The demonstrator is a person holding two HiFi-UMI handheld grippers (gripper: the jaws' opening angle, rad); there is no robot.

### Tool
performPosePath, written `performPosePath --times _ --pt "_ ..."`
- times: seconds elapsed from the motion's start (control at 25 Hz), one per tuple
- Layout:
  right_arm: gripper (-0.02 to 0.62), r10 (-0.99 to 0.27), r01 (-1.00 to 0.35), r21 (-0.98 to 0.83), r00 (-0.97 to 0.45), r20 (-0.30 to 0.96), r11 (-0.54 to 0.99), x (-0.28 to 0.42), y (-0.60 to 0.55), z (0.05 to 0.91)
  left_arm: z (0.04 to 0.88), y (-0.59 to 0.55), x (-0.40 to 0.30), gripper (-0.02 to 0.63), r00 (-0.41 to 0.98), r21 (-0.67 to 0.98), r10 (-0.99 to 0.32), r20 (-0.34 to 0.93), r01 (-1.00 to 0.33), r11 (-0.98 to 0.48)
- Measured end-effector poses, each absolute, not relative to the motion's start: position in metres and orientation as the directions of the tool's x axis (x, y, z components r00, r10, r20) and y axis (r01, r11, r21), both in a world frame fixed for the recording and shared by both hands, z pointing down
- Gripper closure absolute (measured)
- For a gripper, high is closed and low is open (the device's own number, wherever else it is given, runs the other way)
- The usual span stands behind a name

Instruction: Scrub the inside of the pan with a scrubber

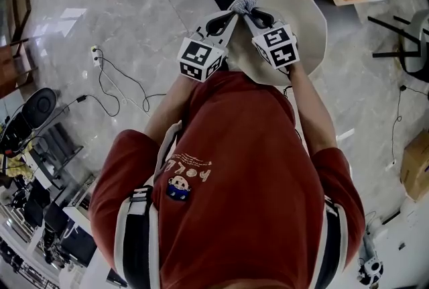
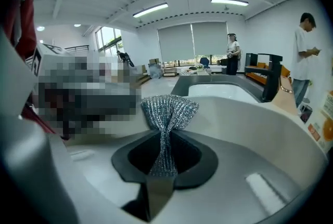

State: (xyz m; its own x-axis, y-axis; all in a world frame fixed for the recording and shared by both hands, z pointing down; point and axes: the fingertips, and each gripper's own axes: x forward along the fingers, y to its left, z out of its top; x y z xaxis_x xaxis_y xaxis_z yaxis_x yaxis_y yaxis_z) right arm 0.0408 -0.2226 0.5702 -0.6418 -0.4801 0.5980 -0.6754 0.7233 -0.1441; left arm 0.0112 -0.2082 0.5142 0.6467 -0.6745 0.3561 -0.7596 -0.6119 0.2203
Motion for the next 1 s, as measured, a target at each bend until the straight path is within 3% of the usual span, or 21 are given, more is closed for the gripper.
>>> performPosePath --times 0.4,0.64,1.0 --pt "0.522 -0.318 -0.544 -0.217 -0.720 0.616 0.811 0.027 -0.187 0.574 0.505 -0.208 0.012 0.600 0.682 0.308 -0.665 0.303 -0.731 -0.609" --pt "0.522 -0.155 -0.421 -0.306 -0.767 0.623 0.854 0.024 -0.155 0.575 0.503 -0.206 0.011 0.600 0.680 0.320 -0.672 0.295 -0.733 -0.601" --pt "0.520 0.052 -0.247 -0.337 -0.733 0.678 0.908 0.035 -0.117 0.578 0.512 -0.206 0.013 0.600 0.640 0.270 -0.687 0.345 -0.768 -0.580"
